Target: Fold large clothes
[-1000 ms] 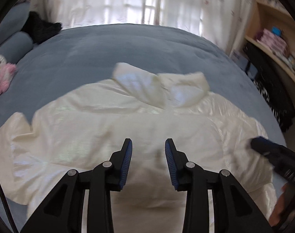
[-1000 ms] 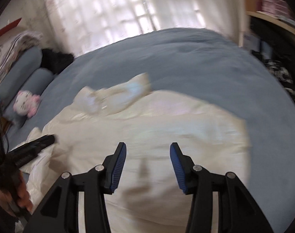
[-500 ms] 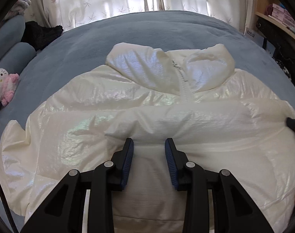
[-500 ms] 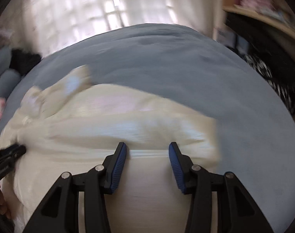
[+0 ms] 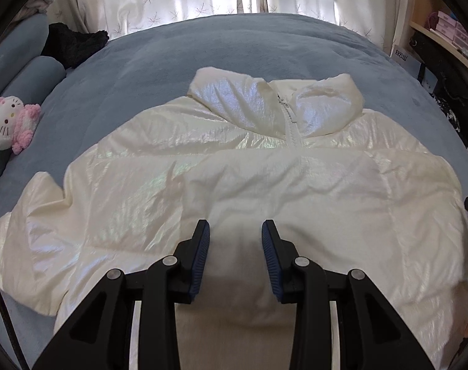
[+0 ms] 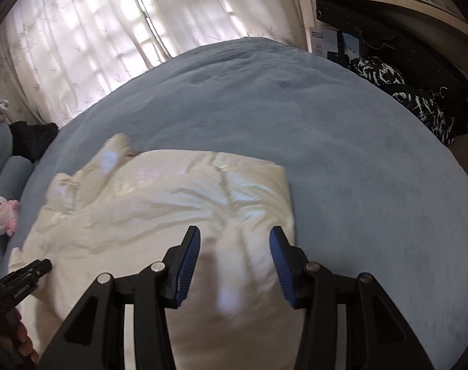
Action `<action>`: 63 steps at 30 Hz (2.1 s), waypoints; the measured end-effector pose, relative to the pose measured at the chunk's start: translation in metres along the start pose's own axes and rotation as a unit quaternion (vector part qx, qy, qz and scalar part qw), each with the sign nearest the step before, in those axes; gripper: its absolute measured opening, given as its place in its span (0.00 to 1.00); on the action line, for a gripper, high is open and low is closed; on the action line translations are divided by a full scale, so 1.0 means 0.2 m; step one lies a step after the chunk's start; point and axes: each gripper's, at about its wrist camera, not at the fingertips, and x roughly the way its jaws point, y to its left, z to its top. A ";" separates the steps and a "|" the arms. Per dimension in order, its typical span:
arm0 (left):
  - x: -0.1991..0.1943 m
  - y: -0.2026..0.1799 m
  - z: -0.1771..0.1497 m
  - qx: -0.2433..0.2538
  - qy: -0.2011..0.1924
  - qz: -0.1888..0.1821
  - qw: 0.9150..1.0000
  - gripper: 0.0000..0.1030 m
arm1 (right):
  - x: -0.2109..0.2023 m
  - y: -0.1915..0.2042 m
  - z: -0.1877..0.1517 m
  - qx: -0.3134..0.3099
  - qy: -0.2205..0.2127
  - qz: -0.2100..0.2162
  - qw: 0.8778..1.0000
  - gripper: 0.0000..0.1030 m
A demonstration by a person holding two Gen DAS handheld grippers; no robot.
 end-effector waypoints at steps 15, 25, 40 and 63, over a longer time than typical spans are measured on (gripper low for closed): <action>-0.39 0.16 -0.26 -0.021 -0.025 -0.019 0.999 0.33 | -0.28 0.10 -0.27 0.005 0.020 0.050 0.999 0.46; -0.65 0.15 -0.51 -0.037 -0.038 -0.036 0.998 0.34 | -0.50 0.07 -0.53 0.036 0.017 0.087 0.995 0.53; -0.88 0.34 -0.92 -0.066 -0.036 -0.031 0.997 0.44 | -0.64 0.29 -0.82 0.022 0.061 0.119 0.991 0.53; -0.92 1.19 -1.10 -0.178 -0.037 0.008 0.983 0.47 | -0.72 1.24 -1.01 -0.190 0.059 0.150 0.968 0.53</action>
